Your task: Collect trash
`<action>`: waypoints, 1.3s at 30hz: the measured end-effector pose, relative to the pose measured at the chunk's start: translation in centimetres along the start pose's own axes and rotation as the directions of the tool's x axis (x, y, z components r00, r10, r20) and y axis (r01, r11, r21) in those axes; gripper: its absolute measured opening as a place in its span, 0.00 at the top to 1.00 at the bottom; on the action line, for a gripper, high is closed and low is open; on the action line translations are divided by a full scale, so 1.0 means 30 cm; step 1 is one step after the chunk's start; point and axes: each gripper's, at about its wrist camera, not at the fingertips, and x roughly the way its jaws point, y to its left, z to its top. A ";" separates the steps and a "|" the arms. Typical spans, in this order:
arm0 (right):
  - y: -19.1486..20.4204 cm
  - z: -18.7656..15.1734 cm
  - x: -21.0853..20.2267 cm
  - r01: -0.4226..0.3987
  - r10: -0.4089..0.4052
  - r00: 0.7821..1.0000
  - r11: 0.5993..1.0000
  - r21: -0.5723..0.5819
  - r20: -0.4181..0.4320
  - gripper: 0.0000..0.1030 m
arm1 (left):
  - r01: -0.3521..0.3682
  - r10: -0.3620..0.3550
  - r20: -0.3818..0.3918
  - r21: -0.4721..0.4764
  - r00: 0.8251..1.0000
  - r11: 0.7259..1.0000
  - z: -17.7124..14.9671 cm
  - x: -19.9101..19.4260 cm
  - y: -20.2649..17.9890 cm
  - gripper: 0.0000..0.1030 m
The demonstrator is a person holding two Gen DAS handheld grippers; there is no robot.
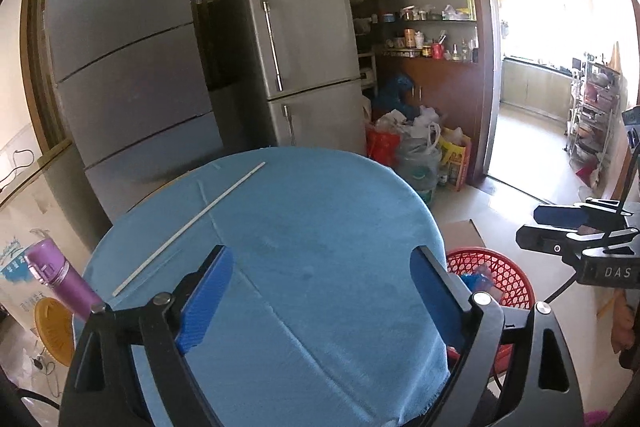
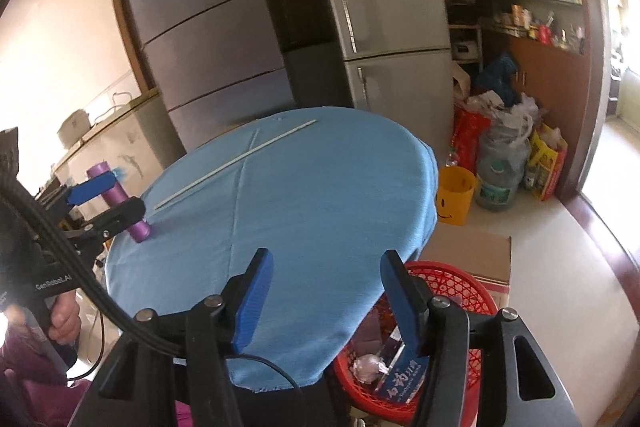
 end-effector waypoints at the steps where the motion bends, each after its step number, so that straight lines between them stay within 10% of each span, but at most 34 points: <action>1: 0.013 0.002 0.000 -0.003 0.003 1.000 1.000 -0.007 -0.001 0.42 | -0.001 0.001 -0.003 -0.004 1.000 1.000 -0.002 -0.003 0.002 0.12; 39: 0.508 0.057 0.148 -0.134 0.121 0.990 0.969 -0.206 -0.071 0.41 | -0.241 0.230 -0.076 -0.232 0.970 0.942 -0.202 -0.127 0.393 0.12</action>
